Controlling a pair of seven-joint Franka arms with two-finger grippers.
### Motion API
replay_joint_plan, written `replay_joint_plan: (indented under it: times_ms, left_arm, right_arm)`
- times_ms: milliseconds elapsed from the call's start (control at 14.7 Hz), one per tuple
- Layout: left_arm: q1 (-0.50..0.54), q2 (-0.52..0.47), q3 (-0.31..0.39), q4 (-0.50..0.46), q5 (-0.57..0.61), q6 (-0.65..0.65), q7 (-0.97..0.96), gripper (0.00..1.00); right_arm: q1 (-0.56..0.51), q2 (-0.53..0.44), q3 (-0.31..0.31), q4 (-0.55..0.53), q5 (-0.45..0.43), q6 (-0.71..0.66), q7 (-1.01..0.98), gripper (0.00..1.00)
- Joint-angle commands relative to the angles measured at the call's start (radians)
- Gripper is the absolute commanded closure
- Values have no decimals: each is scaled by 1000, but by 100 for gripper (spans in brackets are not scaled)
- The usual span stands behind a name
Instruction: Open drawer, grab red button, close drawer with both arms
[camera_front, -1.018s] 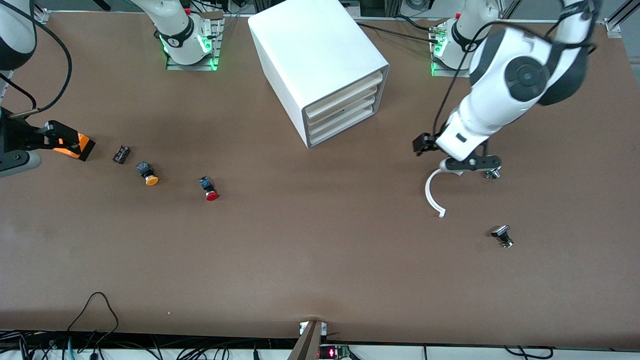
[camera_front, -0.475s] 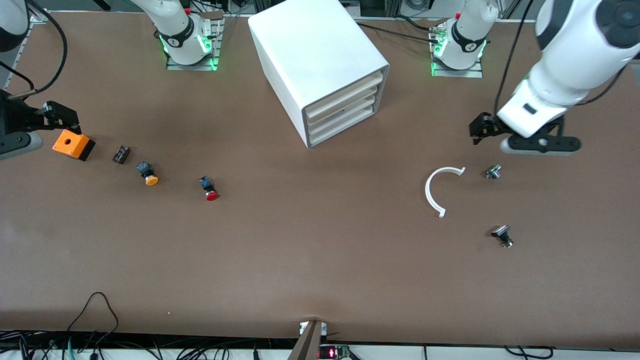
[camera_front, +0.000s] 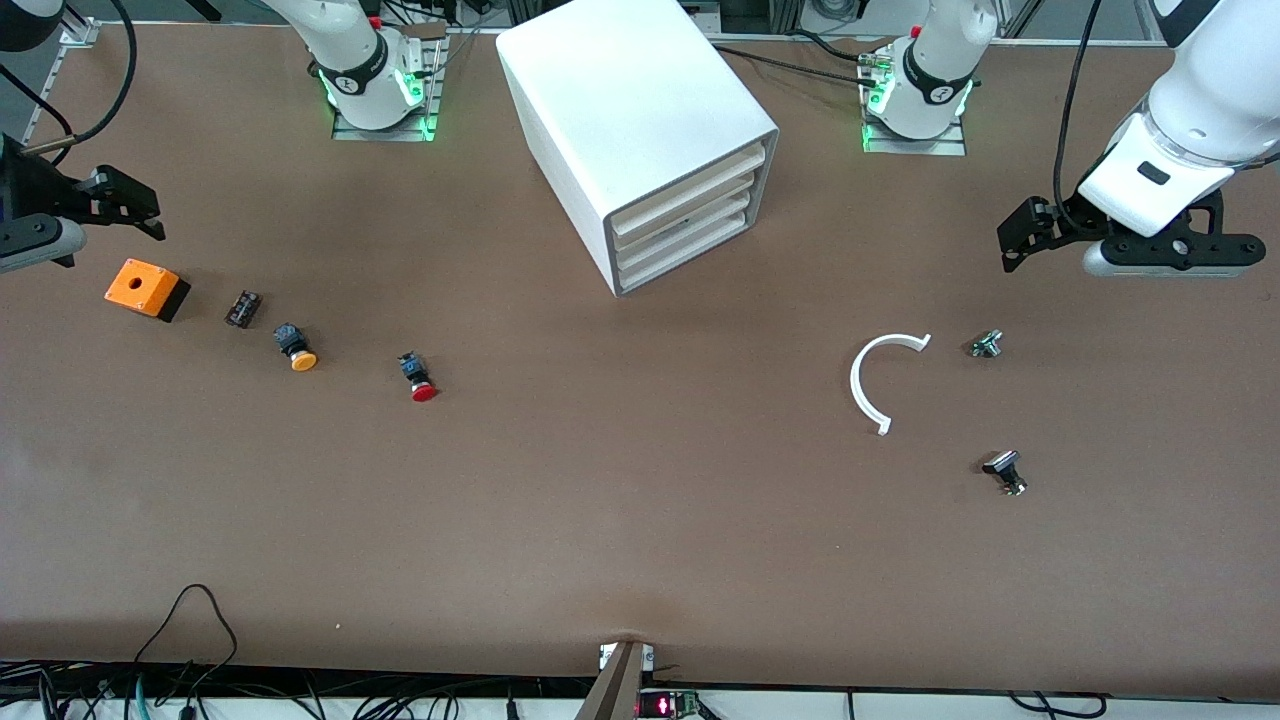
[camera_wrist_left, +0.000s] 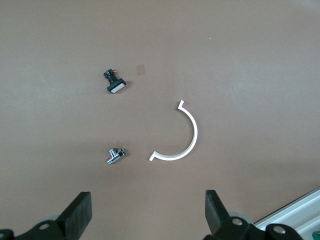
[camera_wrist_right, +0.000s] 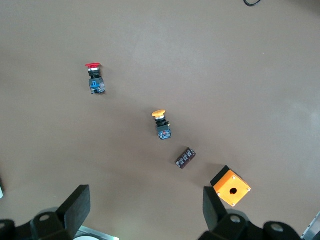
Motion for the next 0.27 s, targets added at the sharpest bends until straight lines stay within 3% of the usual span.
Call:
replay_joint_plan:
  times_ms: [0,204]
  left_arm:
    - [26,8,-1,12,4,-18,32,0]
    - [32,8,-1,15,4,-24,32,0]
  right_arm:
    - [-51,-26,50,-38,-8,26,-11,0]
    - [-68,-37,50,-41,9,27,-10,0]
